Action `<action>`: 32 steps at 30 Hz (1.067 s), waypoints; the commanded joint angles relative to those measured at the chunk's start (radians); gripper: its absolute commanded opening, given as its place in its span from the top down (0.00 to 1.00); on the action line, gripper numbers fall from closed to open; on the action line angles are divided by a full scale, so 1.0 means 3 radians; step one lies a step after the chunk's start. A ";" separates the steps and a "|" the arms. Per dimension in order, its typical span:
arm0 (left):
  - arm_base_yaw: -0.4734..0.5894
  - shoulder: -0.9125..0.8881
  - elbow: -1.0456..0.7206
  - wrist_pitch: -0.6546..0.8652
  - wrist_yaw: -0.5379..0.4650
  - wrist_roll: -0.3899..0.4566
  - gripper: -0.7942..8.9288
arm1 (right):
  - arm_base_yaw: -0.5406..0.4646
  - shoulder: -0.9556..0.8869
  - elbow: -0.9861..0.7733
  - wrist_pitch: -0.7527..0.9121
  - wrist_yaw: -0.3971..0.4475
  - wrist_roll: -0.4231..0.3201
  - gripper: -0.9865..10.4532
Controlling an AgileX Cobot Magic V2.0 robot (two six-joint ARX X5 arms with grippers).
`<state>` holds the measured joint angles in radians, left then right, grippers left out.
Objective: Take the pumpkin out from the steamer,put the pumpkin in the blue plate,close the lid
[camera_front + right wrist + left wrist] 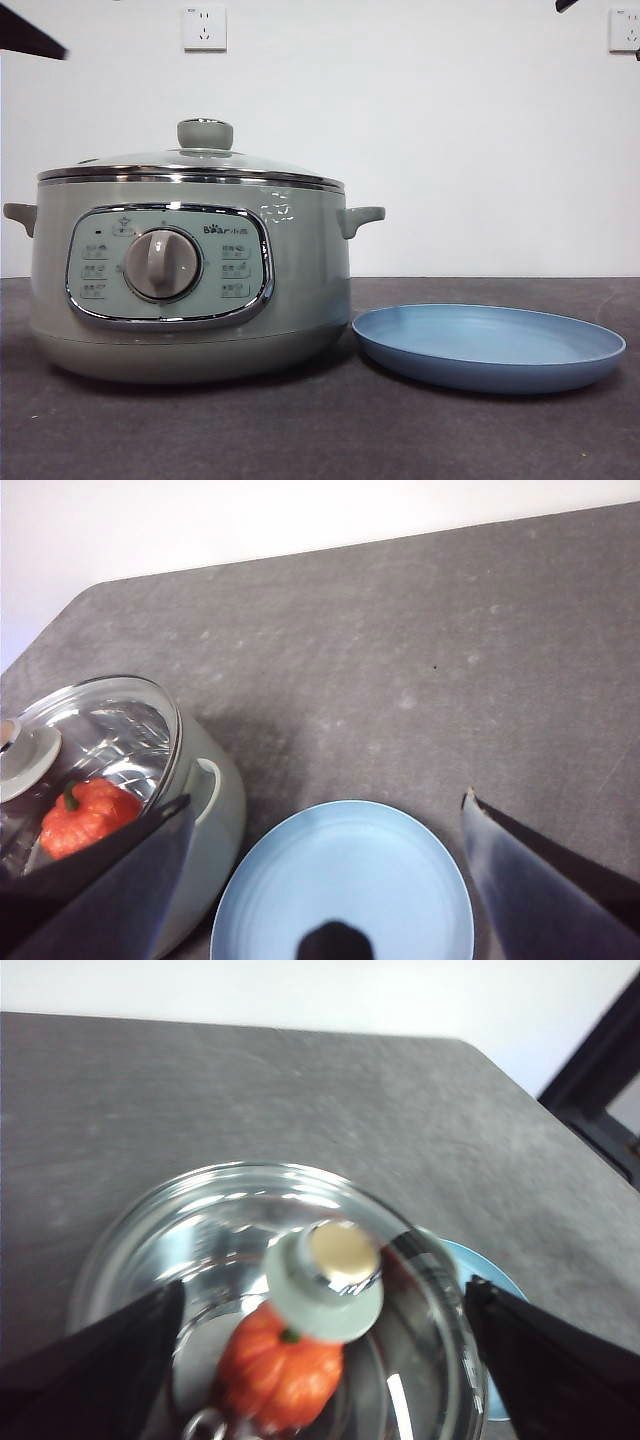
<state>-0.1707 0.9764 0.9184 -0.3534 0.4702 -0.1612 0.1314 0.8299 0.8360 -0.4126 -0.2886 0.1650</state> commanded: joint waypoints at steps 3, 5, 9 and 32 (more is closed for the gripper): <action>-0.0350 0.0530 0.0425 -0.0170 -0.0367 0.0295 0.44 | 0.0009 0.0008 0.0004 0.0020 -0.0003 0.0006 0.52; -0.0470 0.0746 0.0596 -0.0243 -0.0483 0.0393 0.44 | 0.0009 0.0008 0.0004 0.0015 -0.0003 0.0006 0.52; -0.0660 0.1116 0.0828 -0.0300 -0.0698 0.0557 0.44 | 0.0009 0.0009 0.0004 -0.0032 0.0001 0.0005 0.53; -0.0914 0.1530 0.0894 -0.0409 -0.1043 0.0765 0.93 | 0.0009 0.0056 0.0004 -0.0103 0.0010 0.0004 0.53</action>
<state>-0.4416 1.4323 1.1866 -0.4801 0.1585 0.0521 0.1314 0.8444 0.8360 -0.4488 -0.2878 0.1650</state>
